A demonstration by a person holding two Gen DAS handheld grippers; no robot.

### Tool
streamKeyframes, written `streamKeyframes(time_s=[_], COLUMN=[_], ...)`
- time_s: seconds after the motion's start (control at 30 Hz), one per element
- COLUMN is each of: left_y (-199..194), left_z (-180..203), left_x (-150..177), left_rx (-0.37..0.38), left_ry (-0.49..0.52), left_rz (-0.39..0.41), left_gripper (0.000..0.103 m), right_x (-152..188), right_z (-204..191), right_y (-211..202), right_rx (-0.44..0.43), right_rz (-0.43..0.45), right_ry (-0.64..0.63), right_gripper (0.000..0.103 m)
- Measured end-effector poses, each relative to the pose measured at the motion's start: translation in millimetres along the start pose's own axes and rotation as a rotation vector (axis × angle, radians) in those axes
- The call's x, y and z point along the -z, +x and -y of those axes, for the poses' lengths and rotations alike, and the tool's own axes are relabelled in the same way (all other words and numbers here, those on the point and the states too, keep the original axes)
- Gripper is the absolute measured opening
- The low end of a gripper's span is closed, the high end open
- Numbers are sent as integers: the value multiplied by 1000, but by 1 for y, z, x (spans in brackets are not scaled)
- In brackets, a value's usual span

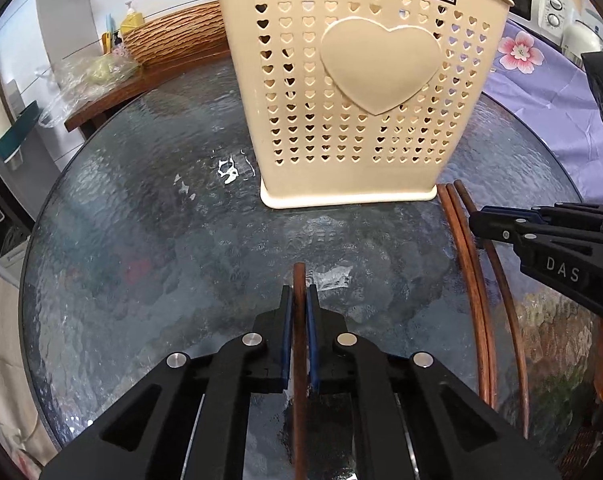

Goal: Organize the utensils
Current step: 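Grip a brown chopstick with the left tool while the right tool grips brown chopsticks, then lift both tools' chopsticks upright and carry them over the cream holder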

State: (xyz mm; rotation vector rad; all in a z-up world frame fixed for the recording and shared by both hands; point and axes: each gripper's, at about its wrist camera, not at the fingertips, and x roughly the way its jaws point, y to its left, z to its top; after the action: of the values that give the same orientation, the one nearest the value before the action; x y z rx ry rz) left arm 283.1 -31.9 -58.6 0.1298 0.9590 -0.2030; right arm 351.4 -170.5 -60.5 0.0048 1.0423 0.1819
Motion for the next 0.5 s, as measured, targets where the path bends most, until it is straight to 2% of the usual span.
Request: streamKeyframes(time_s=[0.27,0.5], left_y=[2,4], left_z=[-1,-8], left_x=[-5,-9], left_rx=[-2,6], left_ry=[4,-19], left_rz=[0,-3], left_gripper=[6,6], right_x=[-1,3], right_z=[6,23], right_y=[1,0], right_rx=[-19,-78], right_rz=[4,22], right_ry=[11,65], right_gripper=[10,7])
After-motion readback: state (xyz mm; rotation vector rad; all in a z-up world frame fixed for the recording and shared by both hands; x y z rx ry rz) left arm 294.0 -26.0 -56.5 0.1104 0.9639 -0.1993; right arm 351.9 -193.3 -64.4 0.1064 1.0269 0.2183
